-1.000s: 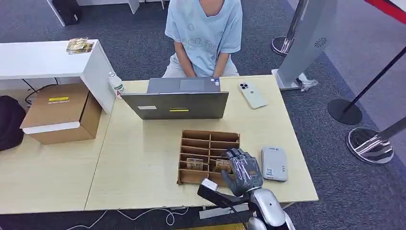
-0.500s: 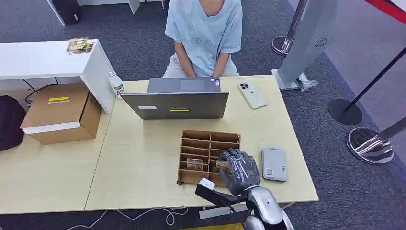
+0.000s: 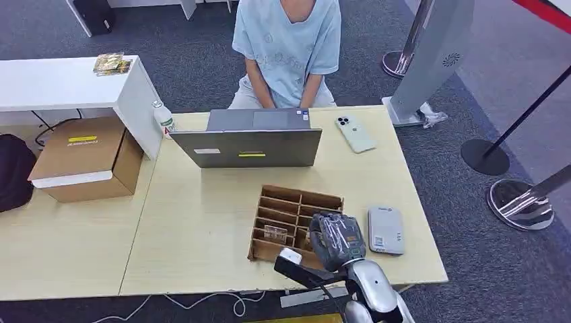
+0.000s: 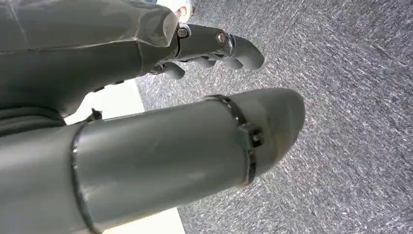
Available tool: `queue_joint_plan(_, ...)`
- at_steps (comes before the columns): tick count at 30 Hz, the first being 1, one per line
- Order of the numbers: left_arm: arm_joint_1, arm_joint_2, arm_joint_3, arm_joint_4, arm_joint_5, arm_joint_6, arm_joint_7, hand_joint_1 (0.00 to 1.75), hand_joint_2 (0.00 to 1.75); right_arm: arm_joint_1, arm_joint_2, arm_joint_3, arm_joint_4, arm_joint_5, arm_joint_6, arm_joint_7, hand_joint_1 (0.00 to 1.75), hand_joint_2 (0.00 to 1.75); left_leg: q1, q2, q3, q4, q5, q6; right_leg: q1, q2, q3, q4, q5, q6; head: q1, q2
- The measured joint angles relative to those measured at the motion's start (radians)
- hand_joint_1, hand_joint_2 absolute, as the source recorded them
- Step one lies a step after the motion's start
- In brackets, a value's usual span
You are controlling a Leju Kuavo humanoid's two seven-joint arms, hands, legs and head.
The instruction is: Pass the card to the sensor for recognition and then transmit it.
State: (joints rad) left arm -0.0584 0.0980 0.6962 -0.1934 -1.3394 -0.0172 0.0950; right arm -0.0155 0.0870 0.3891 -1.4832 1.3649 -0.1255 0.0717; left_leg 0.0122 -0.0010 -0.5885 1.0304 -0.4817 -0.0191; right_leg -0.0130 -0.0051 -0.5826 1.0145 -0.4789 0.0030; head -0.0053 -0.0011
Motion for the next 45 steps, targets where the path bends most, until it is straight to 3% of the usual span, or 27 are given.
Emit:
queue_joint_plan(2,0.0,0.0,0.0,0.0,0.0,0.0,0.0,0.0,0.0,-0.002,0.0,0.0,0.0,0.0,0.0,0.0,1.41,1.75,0.0,0.0,0.0,0.0,0.0,0.0,0.0,0.0,0.0,0.0,0.0,0.0,0.0,0.0)
queue_joint_plan(10,0.0,0.0,0.0,0.0,0.0,0.0,0.0,0.0,0.0,-0.001,0.0,0.0,0.003,0.0,0.0,0.003,1.29,1.75,0.0,0.0,0.0,0.0,0.0,0.0,0.0,0.0,0.0,0.0,0.0,0.0,0.0,0.0)
queue_joint_plan(11,0.0,0.0,0.0,0.0,0.0,0.0,0.0,0.0,0.0,0.0,0.0,0.0,0.003,0.0,0.0,0.003,1.13,1.75,0.0,0.0,0.0,0.0,0.0,0.0,0.0,0.0,0.0,0.0,0.0,0.0,0.0,0.0)
queue_joint_plan(12,0.0,0.0,0.0,0.0,0.0,0.0,0.0,0.0,0.0,0.0,0.0,0.0,0.003,0.0,0.0,0.003,0.77,1.75,0.0,0.0,0.0,0.0,0.0,0.0,0.0,0.0,0.0,0.0,0.0,0.0,0.0,0.0)
queue_joint_plan(13,0.0,0.0,0.0,0.0,0.0,0.0,0.0,0.0,0.0,0.0,0.0,0.0,0.003,0.0,0.0,0.003,0.51,1.75,0.0,0.0,0.0,0.0,0.0,0.0,0.0,0.0,0.0,0.0,0.0,0.0,0.0,0.0)
queue_joint_plan(14,0.0,0.0,0.0,0.0,0.0,0.0,0.0,0.0,0.0,0.0,0.0,0.0,0.003,0.0,0.0,0.003,0.35,1.75,0.0,0.0,0.0,0.0,0.0,0.0,0.0,0.0,0.0,0.0,0.0,0.0,0.0,0.0)
queue_joint_plan(18,0.0,0.0,0.0,0.0,0.0,0.0,0.0,0.0,0.0,0.0,0.0,0.0,0.003,0.002,0.0,0.004,0.19,1.75,0.0,0.0,0.0,0.0,0.0,0.0,0.0,0.0,0.0,0.0,0.0,0.0,0.0,0.0)
queue_joint_plan(45,-0.001,0.0,0.0,0.0,0.0,-0.001,0.0,0.0,0.0,0.0,0.0,0.0,0.003,0.006,-0.005,0.004,0.23,1.75,0.0,0.0,0.001,0.0,0.0,0.0,0.0,0.0,0.001,0.0,0.0,0.0,0.0,0.0)
